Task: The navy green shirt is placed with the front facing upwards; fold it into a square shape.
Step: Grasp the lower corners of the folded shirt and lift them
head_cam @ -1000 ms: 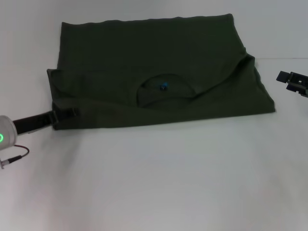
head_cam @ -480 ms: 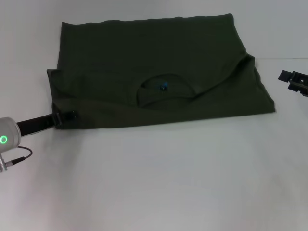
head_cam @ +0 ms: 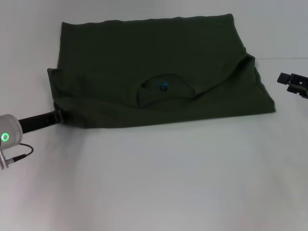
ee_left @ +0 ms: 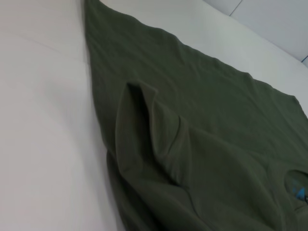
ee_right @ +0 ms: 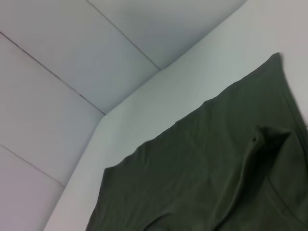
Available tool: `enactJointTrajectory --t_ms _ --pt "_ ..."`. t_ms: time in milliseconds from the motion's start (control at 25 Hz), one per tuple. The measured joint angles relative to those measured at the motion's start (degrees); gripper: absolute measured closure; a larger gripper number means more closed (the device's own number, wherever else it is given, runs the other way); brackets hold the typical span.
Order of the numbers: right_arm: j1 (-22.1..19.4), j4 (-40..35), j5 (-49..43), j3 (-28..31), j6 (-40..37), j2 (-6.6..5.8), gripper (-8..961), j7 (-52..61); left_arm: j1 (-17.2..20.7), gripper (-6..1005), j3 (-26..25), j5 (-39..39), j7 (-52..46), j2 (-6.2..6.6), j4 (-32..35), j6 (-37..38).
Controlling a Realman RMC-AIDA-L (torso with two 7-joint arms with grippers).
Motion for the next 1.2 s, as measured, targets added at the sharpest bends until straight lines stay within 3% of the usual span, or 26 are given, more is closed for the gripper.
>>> enactJointTrajectory --t_ms 160,440,600,720,880,1200 --pt "1.13 -0.11 -3.63 -0.23 -0.08 -1.08 279 1.96 0.4 910 -0.08 -0.03 0.03 0.15 1.31 1.73" --pt "4.74 -0.62 -15.4 -0.39 -0.09 -4.51 279 10.09 0.54 946 -1.04 -0.4 0.17 1.38 3.22 5.57" --pt "8.78 -0.77 -24.96 -0.66 0.44 -5.42 279 16.71 0.26 956 -1.5 -0.53 -0.18 1.66 3.73 6.1" --pt "12.59 -0.8 -32.92 -0.66 1.94 -5.15 279 20.83 -0.11 956 -1.51 -0.55 -0.32 1.76 3.79 6.13" --pt "16.18 -0.65 -39.75 -0.72 5.51 -3.91 279 22.85 -0.44 956 -1.51 -0.62 -0.34 1.78 3.81 6.16" --pt "17.42 0.38 -41.38 -3.85 13.29 -1.02 279 23.07 -0.52 956 -1.59 -0.65 -0.37 1.88 3.81 5.66"
